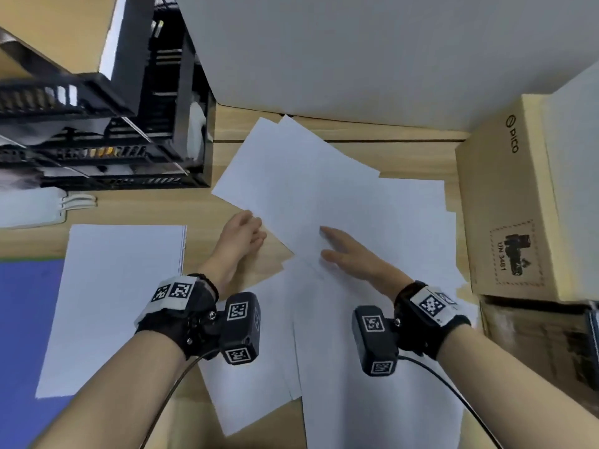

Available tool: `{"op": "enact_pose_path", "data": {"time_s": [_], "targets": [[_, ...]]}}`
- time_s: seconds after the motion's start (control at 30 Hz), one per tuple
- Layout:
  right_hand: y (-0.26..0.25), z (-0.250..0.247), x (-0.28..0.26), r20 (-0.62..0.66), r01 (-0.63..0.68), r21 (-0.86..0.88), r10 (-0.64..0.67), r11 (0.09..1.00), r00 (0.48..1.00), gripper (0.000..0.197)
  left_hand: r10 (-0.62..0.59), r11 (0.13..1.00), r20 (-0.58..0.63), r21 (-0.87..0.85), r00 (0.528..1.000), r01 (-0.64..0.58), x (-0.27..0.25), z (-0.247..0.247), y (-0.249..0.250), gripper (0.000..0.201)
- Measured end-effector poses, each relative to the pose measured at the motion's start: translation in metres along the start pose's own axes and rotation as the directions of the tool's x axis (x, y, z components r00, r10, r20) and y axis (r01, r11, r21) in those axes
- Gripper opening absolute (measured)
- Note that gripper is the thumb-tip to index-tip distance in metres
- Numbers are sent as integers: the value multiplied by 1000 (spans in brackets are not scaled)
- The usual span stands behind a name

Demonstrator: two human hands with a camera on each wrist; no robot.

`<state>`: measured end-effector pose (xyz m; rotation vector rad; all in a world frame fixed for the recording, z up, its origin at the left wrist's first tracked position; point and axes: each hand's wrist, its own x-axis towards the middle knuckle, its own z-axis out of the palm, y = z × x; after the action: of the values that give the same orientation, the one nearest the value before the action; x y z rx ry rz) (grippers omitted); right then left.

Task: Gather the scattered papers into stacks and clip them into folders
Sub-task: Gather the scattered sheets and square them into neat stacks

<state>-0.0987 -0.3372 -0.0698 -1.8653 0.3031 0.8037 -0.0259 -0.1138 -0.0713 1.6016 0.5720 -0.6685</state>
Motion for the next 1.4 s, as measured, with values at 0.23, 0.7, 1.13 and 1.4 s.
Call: {"op": "enact_pose_path", "data": {"time_s": [0.23,0.7,1.13,1.4], "targets": [[-11,-79,39,-458,43,-21,-48,999,887,45,33,996,-245,-77,969,-53,18,-6,-4,33],[-48,-81,105,-406,-277,-447,83,851,910,79,-34,983,-144,-181,989,8,11,-5,-5,26],[-58,-66,94,-387,-164,-320,29,933,922,75,-50,989,-144,-146,988,29,-3,-13,-18,24],[-84,-61,44,-182,95,-211,-134,973,974,28,-42,996,-82,-80,996,35,-14,-17,-24,43]]}}
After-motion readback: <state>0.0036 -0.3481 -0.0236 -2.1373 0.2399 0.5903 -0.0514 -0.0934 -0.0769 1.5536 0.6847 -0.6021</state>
